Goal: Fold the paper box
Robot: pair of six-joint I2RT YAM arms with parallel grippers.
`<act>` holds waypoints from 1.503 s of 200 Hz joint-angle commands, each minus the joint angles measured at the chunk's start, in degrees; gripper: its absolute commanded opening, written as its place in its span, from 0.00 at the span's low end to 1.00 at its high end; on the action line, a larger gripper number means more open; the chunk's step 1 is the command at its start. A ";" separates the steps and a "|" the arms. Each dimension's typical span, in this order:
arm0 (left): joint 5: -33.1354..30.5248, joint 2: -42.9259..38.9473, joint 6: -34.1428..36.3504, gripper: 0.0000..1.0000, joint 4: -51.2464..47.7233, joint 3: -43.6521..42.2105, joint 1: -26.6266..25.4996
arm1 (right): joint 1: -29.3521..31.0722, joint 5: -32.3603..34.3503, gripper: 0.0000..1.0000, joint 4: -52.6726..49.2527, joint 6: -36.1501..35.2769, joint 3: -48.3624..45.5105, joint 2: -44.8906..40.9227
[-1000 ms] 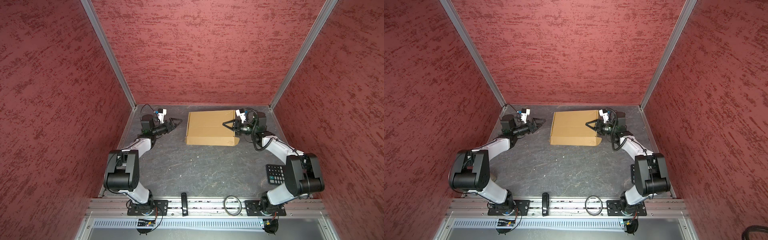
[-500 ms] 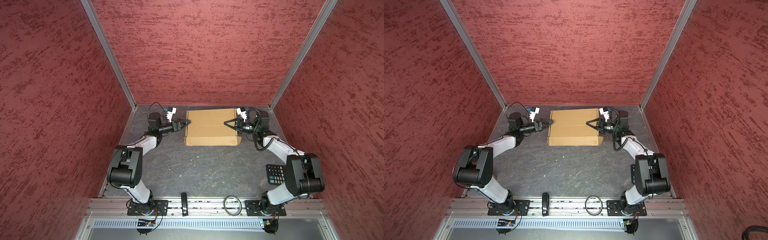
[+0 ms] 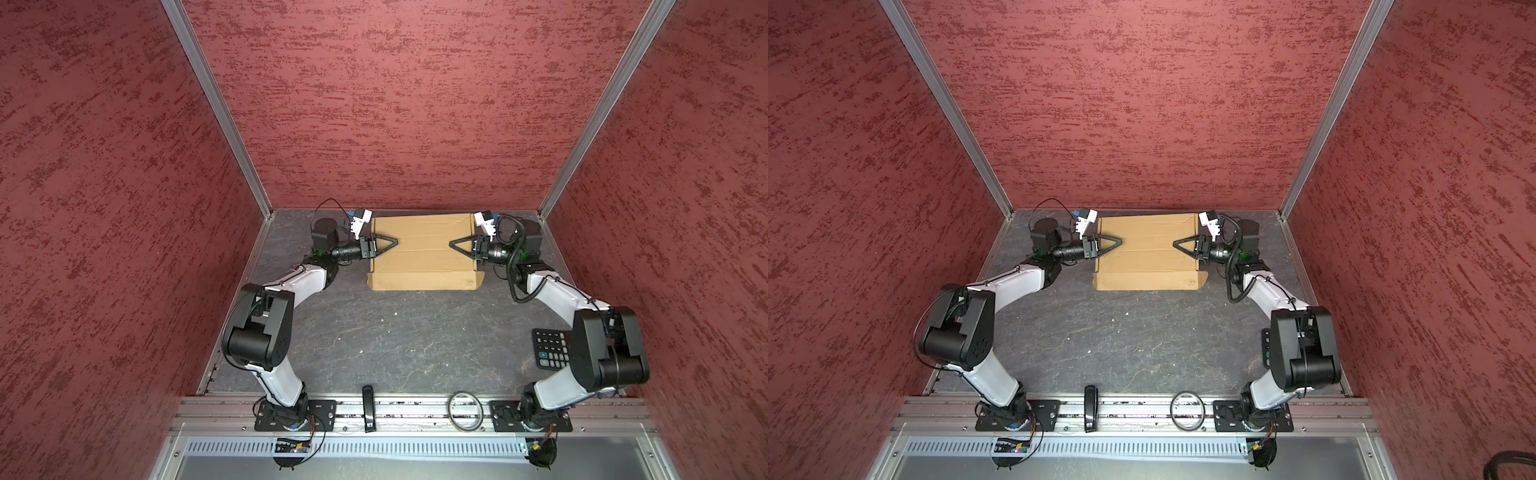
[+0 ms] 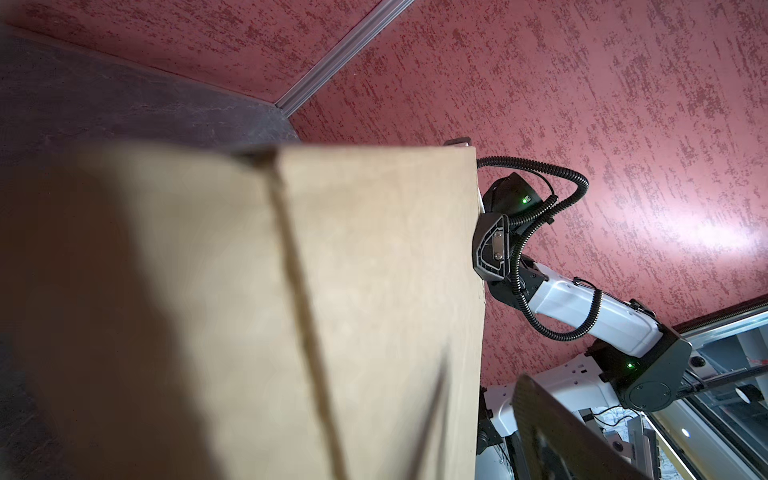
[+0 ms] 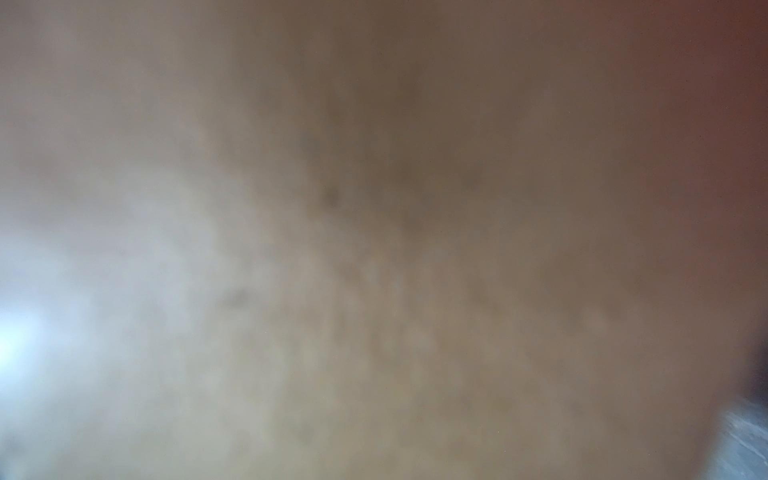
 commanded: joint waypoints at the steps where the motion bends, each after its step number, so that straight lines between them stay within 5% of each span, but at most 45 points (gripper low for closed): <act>1: 1.64 0.84 -0.06 0.96 1.02 1.58 -1.11 | -0.04 -1.46 0.48 7.40 3.24 0.19 1.30; 77: 2.23 0.51 -1.15 0.76 2.64 1.29 -1.29 | -0.08 -2.36 0.47 15.62 9.52 0.70 5.28; 203: 4.53 -2.42 0.80 0.74 4.44 0.26 -1.62 | -0.34 -3.34 0.46 24.02 17.51 2.05 9.55; 300: 5.33 -1.54 -1.28 0.42 6.85 1.15 -1.73 | -0.32 -4.05 0.50 24.86 18.27 2.69 9.73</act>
